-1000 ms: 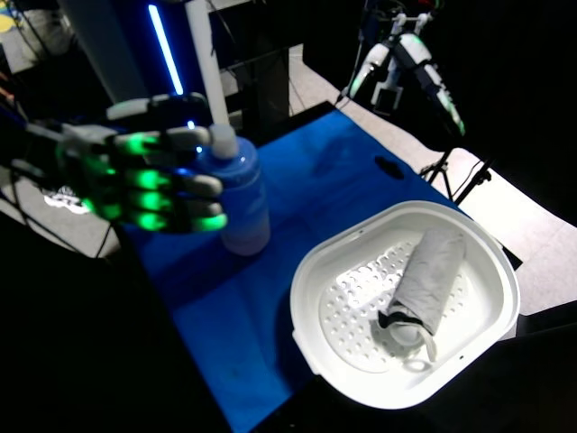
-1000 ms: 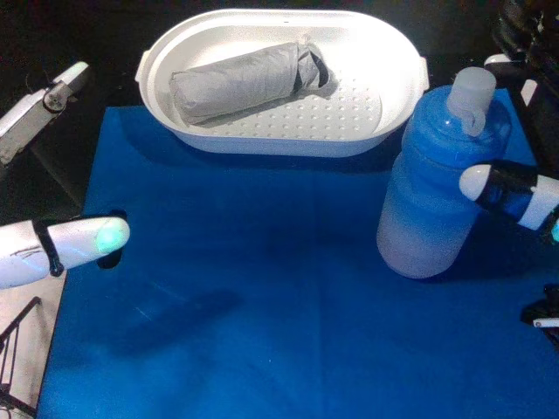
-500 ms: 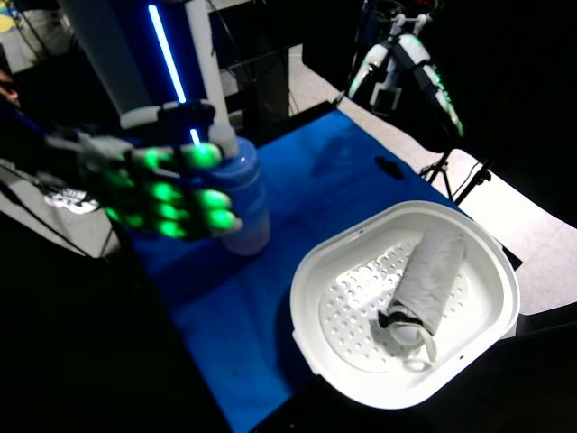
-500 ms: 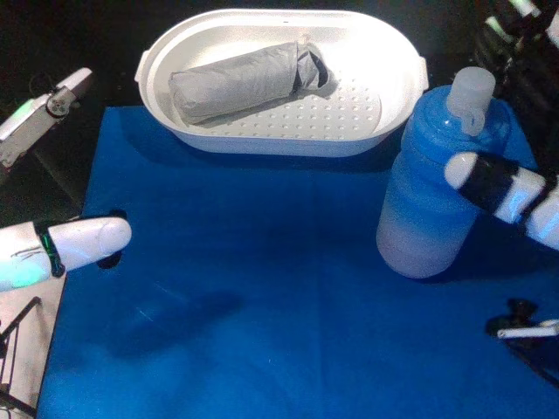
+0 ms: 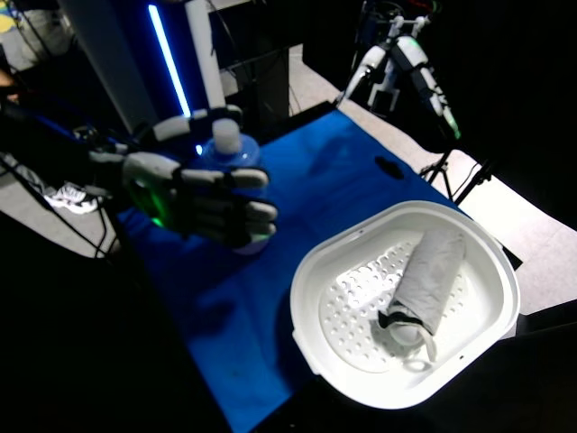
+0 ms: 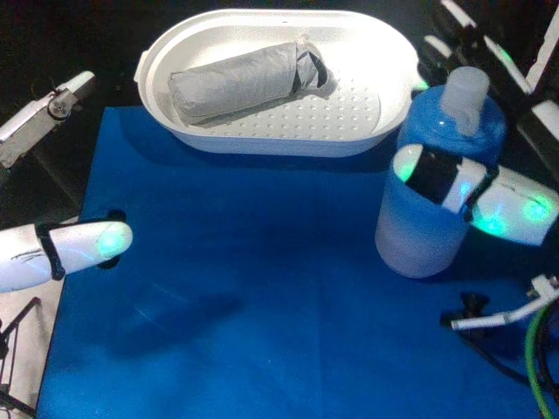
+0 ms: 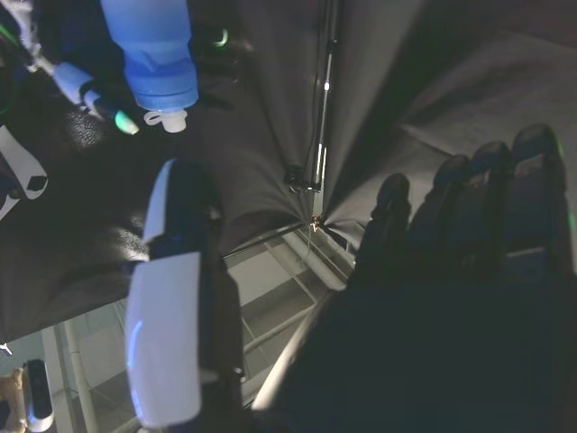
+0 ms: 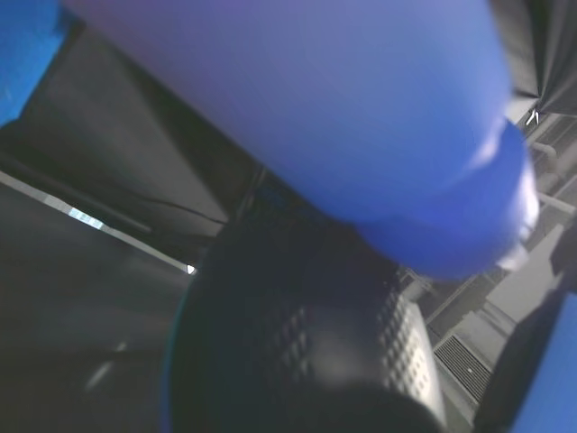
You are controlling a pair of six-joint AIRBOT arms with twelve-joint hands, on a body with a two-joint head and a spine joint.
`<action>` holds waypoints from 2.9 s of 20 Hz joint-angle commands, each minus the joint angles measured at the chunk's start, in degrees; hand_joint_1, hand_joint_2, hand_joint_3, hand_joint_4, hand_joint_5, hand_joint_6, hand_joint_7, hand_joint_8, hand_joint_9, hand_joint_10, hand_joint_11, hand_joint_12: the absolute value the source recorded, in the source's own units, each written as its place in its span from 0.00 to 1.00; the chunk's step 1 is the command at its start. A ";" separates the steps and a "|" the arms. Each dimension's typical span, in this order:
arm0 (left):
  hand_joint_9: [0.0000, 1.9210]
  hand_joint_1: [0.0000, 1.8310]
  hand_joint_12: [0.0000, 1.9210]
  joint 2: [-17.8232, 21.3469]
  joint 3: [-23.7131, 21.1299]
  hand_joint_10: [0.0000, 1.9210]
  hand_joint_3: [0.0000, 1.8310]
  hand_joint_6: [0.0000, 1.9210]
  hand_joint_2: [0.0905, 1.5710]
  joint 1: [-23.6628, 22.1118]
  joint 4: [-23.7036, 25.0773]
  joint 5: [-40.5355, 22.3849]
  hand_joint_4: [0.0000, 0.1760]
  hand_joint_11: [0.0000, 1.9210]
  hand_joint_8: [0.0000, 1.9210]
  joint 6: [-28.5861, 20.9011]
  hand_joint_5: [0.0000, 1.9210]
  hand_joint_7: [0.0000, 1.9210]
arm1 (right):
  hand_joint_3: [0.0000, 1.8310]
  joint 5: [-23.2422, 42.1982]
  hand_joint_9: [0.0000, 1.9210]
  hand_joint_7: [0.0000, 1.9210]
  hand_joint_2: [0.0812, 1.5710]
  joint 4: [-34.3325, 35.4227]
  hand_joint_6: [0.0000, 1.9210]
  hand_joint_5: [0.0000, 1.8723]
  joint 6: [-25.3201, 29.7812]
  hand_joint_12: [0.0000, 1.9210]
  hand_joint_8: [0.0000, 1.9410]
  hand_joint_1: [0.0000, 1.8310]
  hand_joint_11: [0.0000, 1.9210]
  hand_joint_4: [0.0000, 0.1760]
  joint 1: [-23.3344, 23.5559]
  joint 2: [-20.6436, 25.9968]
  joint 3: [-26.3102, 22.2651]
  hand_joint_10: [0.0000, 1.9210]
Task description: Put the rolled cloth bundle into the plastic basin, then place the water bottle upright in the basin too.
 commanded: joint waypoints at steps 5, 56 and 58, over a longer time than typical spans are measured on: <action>0.00 0.35 0.00 -0.52 0.06 0.00 0.00 0.00 0.52 -0.09 0.12 -7.37 1.00 0.00 0.00 -0.73 0.05 0.00 | 0.00 2.84 0.18 0.19 0.63 -2.07 0.00 0.11 1.12 0.46 0.01 0.48 0.01 1.00 0.69 -1.26 0.72 0.01; 0.00 0.28 0.00 -2.76 1.46 0.00 0.00 0.00 0.50 0.92 2.02 -6.60 1.00 0.00 0.00 -4.07 0.00 0.00 | 0.00 -28.62 0.56 0.48 0.73 -8.16 1.00 0.43 2.00 1.00 1.00 0.82 0.60 1.00 31.67 -9.02 32.76 1.00; 0.00 0.29 0.00 -3.12 1.85 0.00 0.00 0.00 0.50 0.83 2.22 -6.55 1.00 0.00 0.00 -4.54 0.00 0.00 | 0.00 -30.00 0.56 0.49 0.73 -7.52 1.00 0.45 2.00 1.00 1.00 0.82 0.60 1.00 31.84 -10.76 35.12 1.00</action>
